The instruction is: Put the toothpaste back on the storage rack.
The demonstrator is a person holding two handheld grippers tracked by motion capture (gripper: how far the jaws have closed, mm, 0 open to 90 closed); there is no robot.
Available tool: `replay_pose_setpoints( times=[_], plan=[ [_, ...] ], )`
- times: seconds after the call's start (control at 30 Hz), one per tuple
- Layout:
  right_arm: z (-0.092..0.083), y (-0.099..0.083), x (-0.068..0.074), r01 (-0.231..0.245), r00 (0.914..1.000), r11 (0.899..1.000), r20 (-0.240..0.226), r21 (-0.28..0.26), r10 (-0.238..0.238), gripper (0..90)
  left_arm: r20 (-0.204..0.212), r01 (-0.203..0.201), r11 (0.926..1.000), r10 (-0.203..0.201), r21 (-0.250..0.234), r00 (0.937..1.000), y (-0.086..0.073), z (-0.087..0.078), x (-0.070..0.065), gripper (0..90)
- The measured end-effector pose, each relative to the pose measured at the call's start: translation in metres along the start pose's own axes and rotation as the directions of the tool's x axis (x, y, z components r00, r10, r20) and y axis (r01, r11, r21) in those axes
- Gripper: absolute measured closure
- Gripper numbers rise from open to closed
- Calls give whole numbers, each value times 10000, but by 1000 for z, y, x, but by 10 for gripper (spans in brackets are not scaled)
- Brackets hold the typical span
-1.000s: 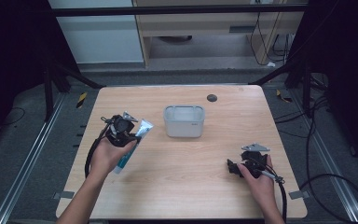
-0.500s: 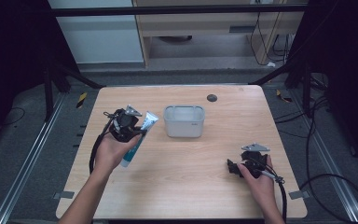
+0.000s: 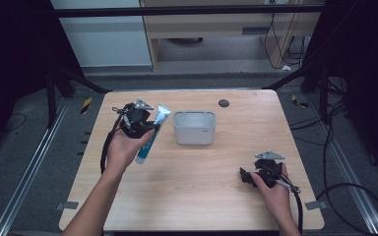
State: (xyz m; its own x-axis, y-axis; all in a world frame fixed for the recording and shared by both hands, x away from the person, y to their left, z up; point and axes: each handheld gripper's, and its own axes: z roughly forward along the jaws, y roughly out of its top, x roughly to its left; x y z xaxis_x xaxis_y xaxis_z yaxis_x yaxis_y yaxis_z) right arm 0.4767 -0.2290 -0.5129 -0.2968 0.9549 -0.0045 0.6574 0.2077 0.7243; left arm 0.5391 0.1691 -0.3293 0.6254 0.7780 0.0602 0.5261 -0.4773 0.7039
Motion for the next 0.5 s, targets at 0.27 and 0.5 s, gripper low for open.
replay_pose_setpoints(
  times=[0.27, 0.5],
  plan=[
    [0, 0, 0, -4, 10000, 10000, -1, 1, 4, 4, 42, -128, 9990, 130, -431, 9999, 12, 0, -6, 789],
    [0, 0, 0, -27, 10000, 10000, 25, 1, 27, 4, 58, -196, 9982, 200, -570, 9998, 21, -1, -9, 789]
  ],
)
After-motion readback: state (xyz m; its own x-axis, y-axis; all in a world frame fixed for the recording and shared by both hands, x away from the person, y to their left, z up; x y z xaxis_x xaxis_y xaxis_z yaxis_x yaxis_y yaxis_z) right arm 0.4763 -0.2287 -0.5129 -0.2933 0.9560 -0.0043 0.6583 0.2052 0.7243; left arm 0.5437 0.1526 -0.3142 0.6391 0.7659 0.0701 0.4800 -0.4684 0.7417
